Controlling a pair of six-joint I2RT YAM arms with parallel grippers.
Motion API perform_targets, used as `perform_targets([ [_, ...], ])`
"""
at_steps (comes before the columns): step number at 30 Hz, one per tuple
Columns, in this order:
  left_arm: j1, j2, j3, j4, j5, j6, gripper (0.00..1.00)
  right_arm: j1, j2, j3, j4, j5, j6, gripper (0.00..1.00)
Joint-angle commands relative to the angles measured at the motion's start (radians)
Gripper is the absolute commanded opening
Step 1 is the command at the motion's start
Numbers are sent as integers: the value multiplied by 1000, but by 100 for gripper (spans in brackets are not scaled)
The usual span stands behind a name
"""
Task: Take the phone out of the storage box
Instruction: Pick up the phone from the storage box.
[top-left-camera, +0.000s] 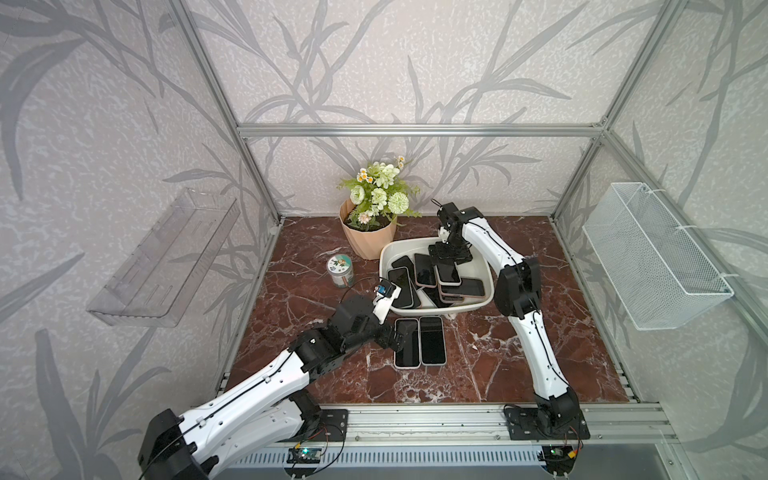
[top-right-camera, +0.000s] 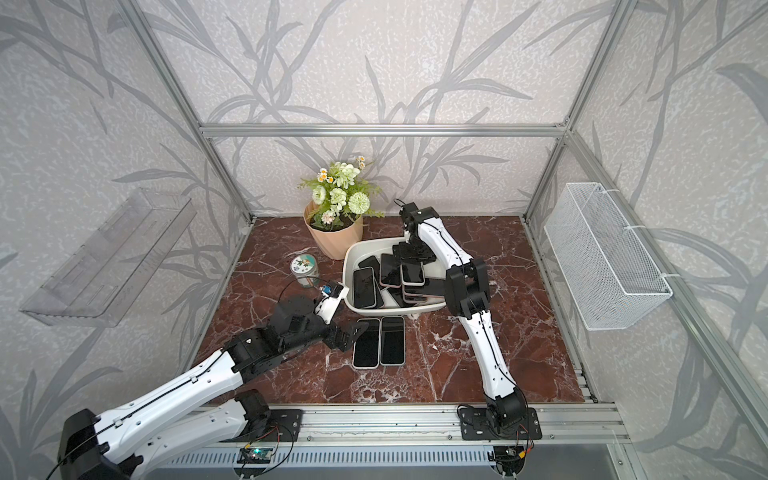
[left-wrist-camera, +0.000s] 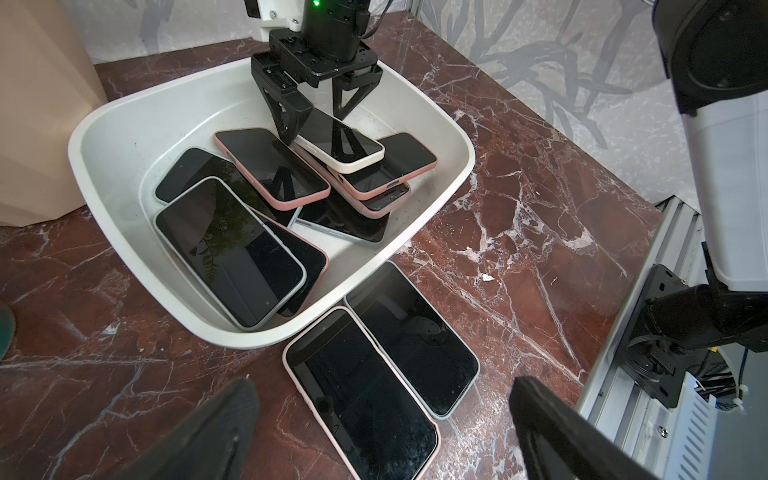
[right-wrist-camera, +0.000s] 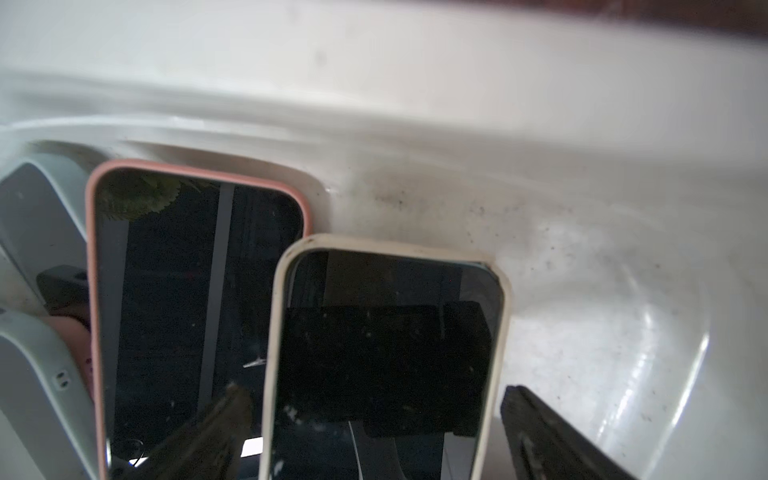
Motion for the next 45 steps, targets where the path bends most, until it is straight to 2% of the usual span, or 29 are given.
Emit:
perform_targets([
  [1, -2, -11, -9, 11, 2, 15, 100, -6, 35, 49, -70, -6, -3, 95],
  [10, 0, -38, -24, 2, -15, 9, 100, -8, 50, 58, -79, 5, 2, 94],
  [15, -1, -37, -27, 6, -18, -2, 100, -5, 49, 59, -74, 3, 11, 85],
  [17, 0, -39, -26, 1, -15, -8, 100, -5, 45, 60, -72, 3, 12, 77],
  [21, 0, -56, -26, -18, -26, -18, 100, -6, 28, 58, -70, 4, 11, 75],
  [28, 0, -104, -32, -5, -29, -87, 100, -3, -110, -10, 2, -48, 24, 71],
  [36, -3, -100, -33, 1, 5, -195, 100, 14, -398, -268, 174, -162, 71, 69],
  [45, -10, -70, -43, 102, 60, -394, 100, 15, -767, -733, 414, -257, 156, 68],
])
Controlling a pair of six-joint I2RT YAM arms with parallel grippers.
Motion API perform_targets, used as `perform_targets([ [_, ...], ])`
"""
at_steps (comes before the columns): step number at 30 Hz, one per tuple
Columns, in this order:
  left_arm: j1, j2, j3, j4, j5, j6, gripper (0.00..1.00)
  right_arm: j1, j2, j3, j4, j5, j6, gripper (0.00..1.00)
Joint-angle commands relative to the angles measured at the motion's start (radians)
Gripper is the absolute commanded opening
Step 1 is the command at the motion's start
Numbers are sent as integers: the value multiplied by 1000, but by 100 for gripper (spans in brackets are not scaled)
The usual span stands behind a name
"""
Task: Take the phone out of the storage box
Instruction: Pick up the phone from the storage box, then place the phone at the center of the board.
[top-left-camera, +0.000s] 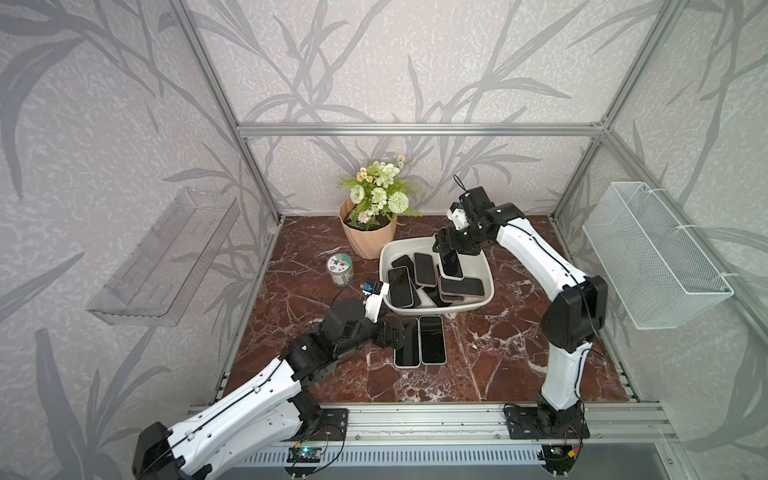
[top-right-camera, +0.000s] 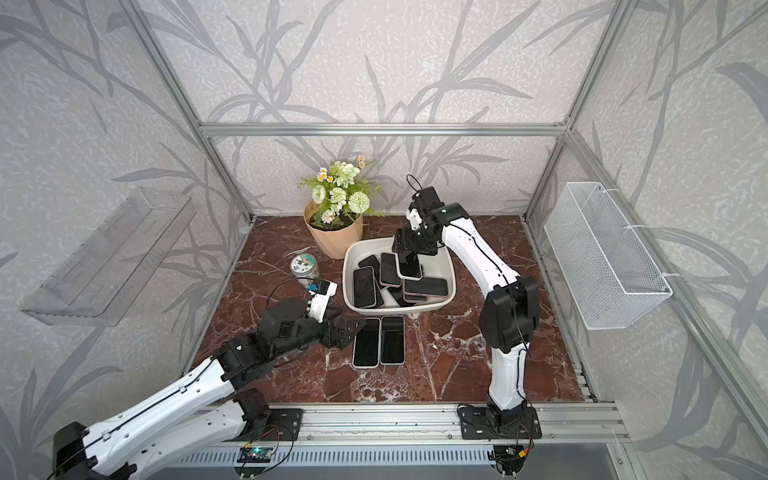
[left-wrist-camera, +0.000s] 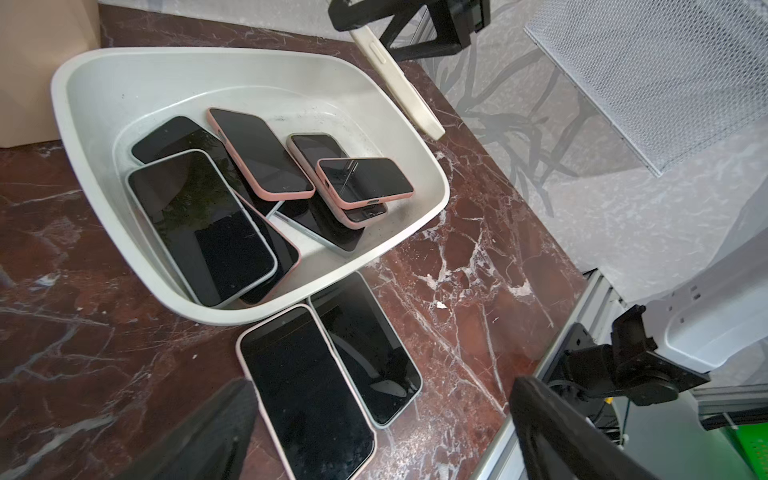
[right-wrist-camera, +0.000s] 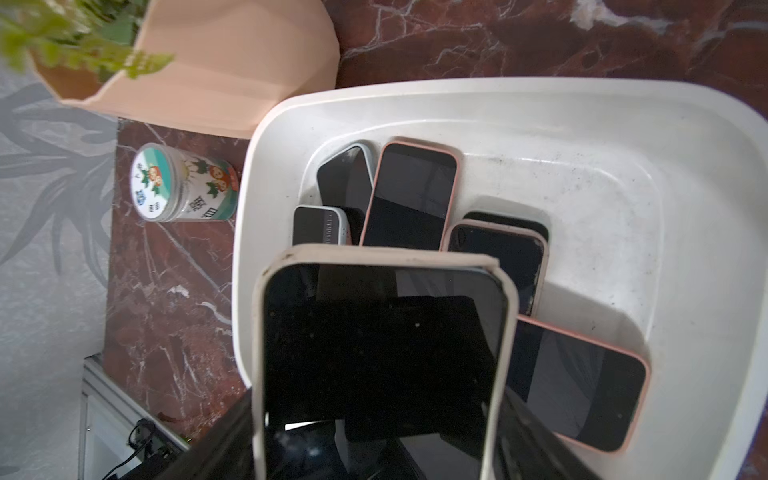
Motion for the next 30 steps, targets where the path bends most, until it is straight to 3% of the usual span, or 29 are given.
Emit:
perform_targets([
  [1, -8, 18, -16, 82, 37, -107, 100, 0, -119, -137, 112, -46, 43, 68],
  [9, -79, 162, -47, 270, 26, -183, 100, -1, -429, -515, 194, -28, 69, 68],
  [18, -170, 365, 30, 323, 40, -167, 100, 1, -661, -819, 194, 9, 97, 68],
  [25, -186, 357, -6, 339, 9, -190, 100, 20, -748, -991, 239, 3, 153, 68],
  [30, -187, 293, -31, 293, -46, -203, 100, 101, -741, -1072, 287, 66, 192, 68],
])
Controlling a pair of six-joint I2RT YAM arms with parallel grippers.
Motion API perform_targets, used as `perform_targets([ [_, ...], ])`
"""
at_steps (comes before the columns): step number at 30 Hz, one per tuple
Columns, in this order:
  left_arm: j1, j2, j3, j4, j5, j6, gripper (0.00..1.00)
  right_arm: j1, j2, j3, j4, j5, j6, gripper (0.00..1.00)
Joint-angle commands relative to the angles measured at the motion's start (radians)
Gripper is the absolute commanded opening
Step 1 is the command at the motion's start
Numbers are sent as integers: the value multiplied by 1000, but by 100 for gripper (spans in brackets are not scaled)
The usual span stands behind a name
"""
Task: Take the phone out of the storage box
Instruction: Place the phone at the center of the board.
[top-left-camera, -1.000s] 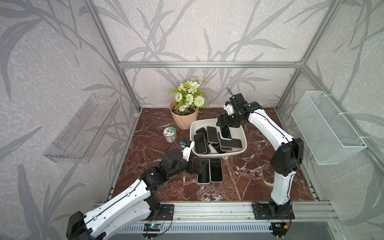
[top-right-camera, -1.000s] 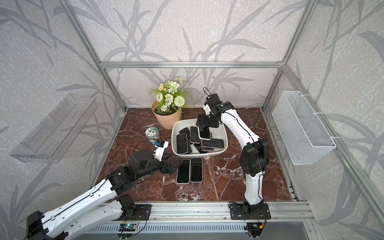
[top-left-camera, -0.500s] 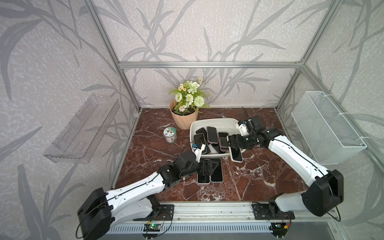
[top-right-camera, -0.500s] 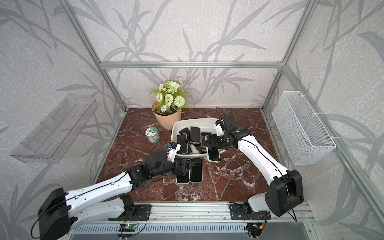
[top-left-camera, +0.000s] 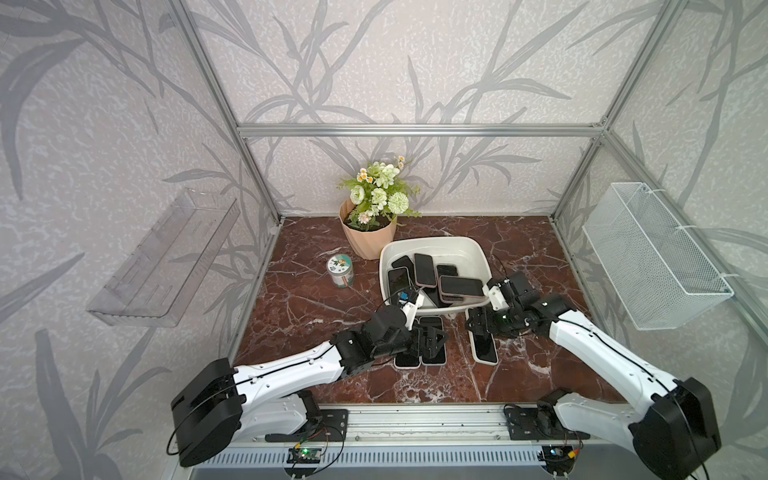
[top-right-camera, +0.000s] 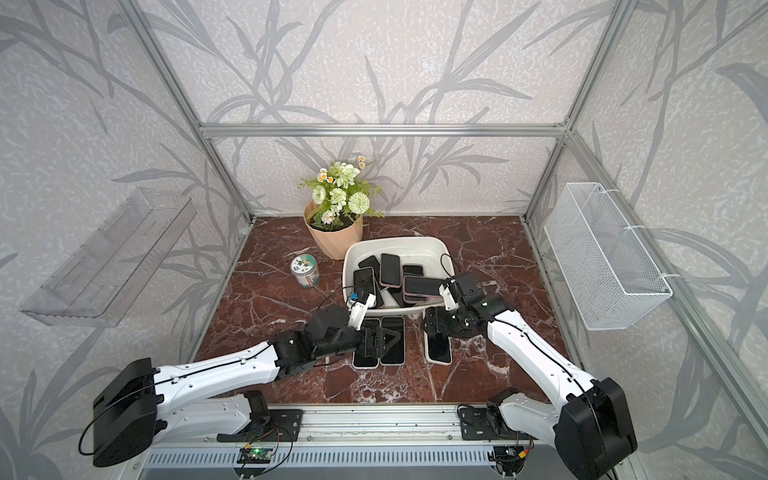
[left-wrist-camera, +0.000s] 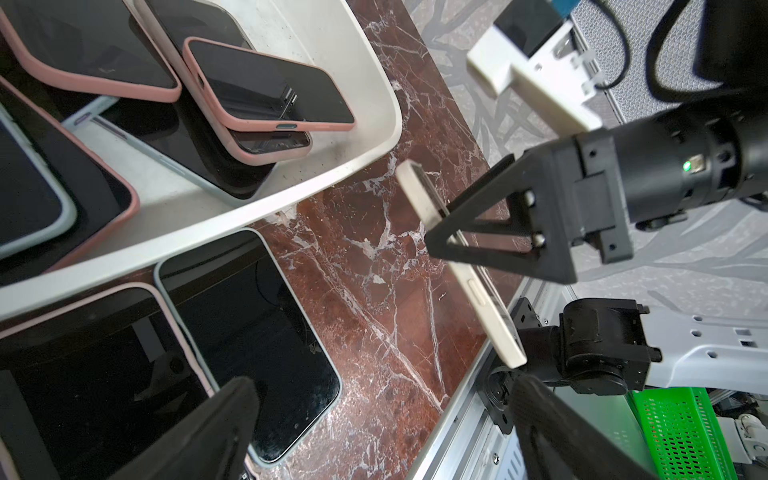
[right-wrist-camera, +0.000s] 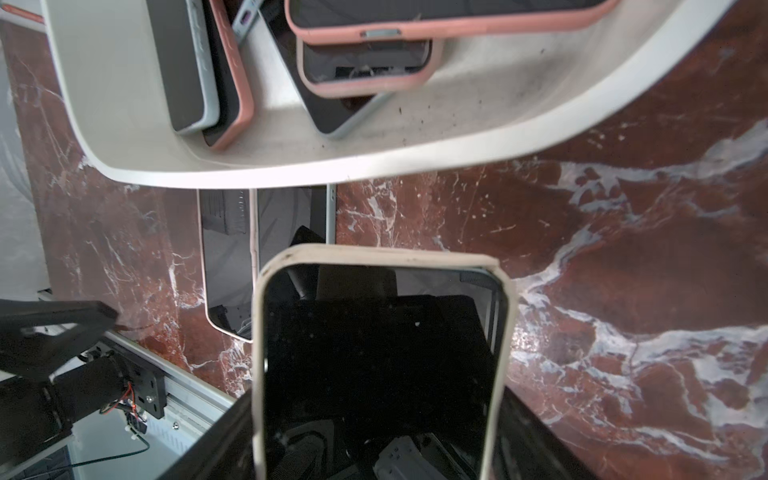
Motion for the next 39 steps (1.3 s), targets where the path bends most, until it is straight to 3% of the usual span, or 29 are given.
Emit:
perform_targets([
  [1, -4, -62, -30, -7, -60, -20, 100, 56, -1, -29, 84, 45, 44, 68],
  [9, -4, -118, -48, -32, -85, -28, 100, 130, 125, -42, 163, 94, 65, 68],
  [29, -3, -229, -117, -72, -165, -19, 100, 132, 367, 29, 211, 162, 46, 74],
  [39, -2, -210, -107, -73, -165, 3, 100, 133, 396, 46, 215, 143, 51, 88],
])
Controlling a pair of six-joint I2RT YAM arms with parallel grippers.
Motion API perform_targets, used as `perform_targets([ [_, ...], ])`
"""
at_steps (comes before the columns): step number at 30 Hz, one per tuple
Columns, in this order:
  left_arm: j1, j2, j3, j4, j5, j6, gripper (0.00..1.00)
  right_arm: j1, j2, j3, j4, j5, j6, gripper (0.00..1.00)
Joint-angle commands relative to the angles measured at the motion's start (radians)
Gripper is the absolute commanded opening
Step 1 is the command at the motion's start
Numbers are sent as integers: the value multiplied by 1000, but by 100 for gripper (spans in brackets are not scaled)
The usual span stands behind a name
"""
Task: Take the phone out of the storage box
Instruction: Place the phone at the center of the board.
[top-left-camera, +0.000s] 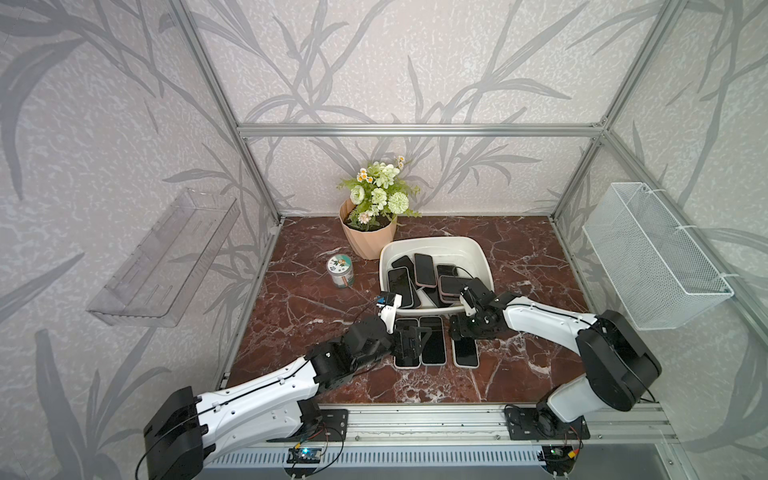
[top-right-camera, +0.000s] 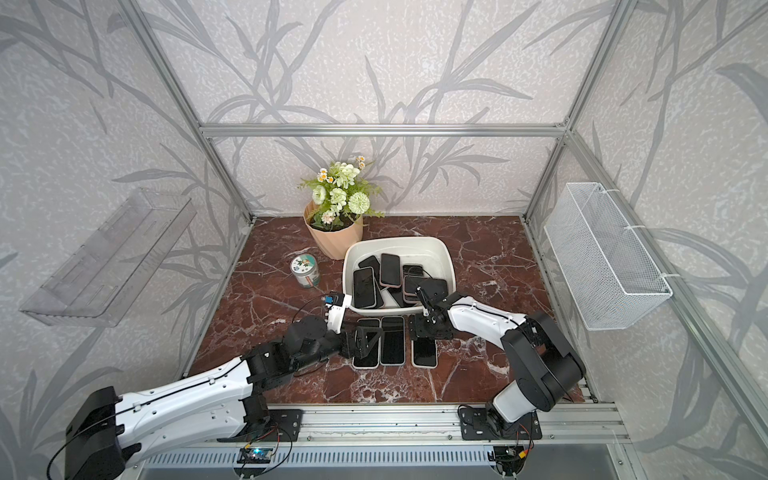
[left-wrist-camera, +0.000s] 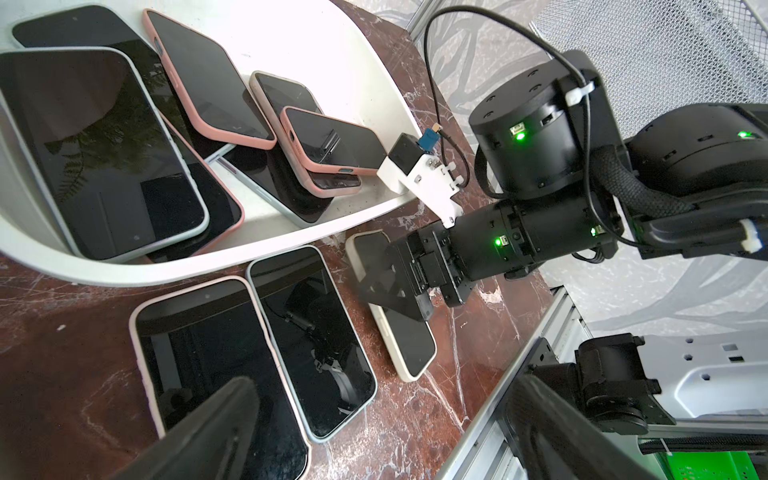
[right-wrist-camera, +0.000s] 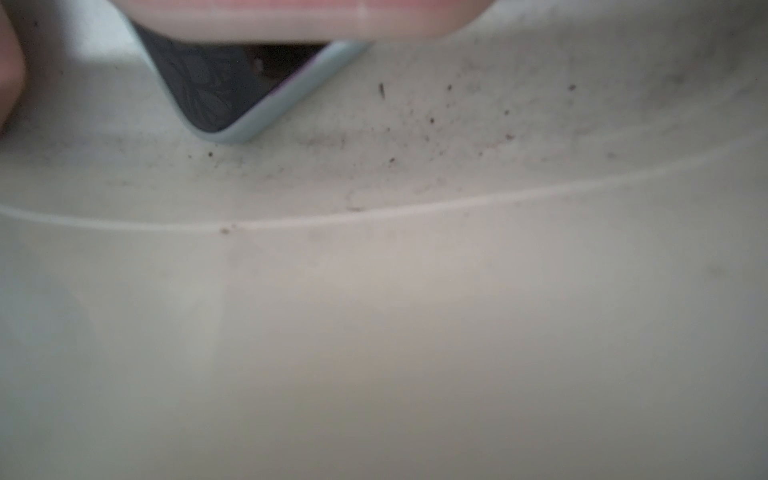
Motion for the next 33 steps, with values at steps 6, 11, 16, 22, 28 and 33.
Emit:
perform_targets([
  [6, -2, 11, -1, -14, -14, 26, 100, 6, -10, -6, 19, -47, 30, 92],
  [11, -2, 9, -3, -14, -9, 21, 100, 5, -62, -44, 57, -135, 91, 94],
  [16, -2, -3, -6, -20, -7, 19, 100, 3, -152, -75, 20, -112, 137, 99],
  [22, -2, -21, -11, -30, -8, 17, 100, -6, -236, -116, -9, -157, 171, 99],
  [28, -2, -29, -9, -35, 0, 11, 100, -5, -256, -197, 87, -259, 255, 99],
  [33, -2, -36, -6, -48, 6, 4, 100, -5, -216, -223, 186, -321, 297, 99],
])
